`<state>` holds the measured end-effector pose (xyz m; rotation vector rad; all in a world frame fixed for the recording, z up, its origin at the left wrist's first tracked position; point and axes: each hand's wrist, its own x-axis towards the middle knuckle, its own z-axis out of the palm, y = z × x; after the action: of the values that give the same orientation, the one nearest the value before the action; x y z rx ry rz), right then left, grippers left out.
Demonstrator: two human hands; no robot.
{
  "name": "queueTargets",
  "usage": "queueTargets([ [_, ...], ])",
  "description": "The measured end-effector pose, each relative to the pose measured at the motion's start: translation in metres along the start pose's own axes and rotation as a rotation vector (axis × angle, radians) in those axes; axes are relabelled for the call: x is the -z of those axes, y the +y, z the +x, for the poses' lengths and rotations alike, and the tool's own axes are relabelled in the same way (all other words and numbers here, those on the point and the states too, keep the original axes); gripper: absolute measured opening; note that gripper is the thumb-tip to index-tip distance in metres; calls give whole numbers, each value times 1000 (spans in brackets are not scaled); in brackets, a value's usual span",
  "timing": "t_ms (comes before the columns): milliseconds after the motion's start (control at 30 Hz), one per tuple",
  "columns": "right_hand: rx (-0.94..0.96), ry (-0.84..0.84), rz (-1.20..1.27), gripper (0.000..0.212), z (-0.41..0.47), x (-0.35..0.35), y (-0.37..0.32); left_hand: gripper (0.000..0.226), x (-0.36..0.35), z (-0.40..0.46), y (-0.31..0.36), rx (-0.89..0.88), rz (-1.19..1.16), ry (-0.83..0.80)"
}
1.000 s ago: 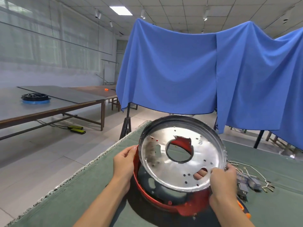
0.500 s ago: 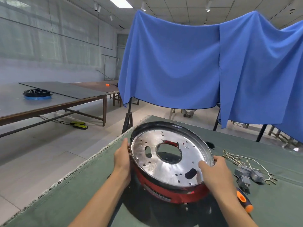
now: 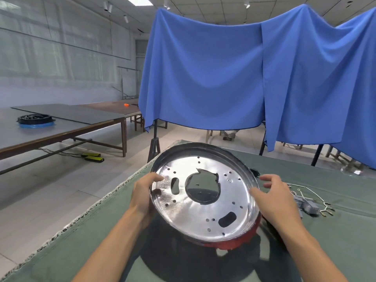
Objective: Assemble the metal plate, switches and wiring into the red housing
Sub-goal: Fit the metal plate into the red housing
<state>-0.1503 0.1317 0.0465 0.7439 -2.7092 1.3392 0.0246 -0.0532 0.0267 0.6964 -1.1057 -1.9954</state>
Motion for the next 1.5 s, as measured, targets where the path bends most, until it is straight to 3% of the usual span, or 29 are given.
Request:
queueTargets([
  [167, -7, -62, 145, 31, 3, 4, 0, 46, 2, -3, 5, 29, 3, -81],
  [367, -5, -93, 243, 6, 5, 8, -8, 35, 5, -2, 5, -48, -68, -170],
  [467, 3, -82, 216, 21, 5, 11, -12, 22, 5, -3, 7, -74, -119, -209],
  [567, 36, -20, 148, 28, 5, 17, -20, 24, 5, -3, 13, -65, -150, -261],
  [633, 69, 2, 108, 21, 6, 24, -24, 24, 6, -2, 17, -41, -130, -266],
  [700, 61, -36, 30, 6, 7, 29, -27, 22, 8, -1, 19, 1, -107, -248],
  [967, -73, -215, -161, 19, 4, 14, -8, 21, 16, 4, 11, 112, 52, -215],
  [1100, -26, -190, -190, 22, 8, 8, -4, 35, 16, 6, 6, 145, 85, -268],
  [1200, 23, -180, -81, 10, 8, 5, -2, 26, 11, 4, 5, 109, 79, -316],
  [1367, -39, 59, -165, 13, 8, 7, 6, 60, 6, 2, 1, 144, -11, -331],
  [1500, -106, 142, -252, 15, 6, 18, 2, 64, 3, -1, 0, 112, -29, -319],
])
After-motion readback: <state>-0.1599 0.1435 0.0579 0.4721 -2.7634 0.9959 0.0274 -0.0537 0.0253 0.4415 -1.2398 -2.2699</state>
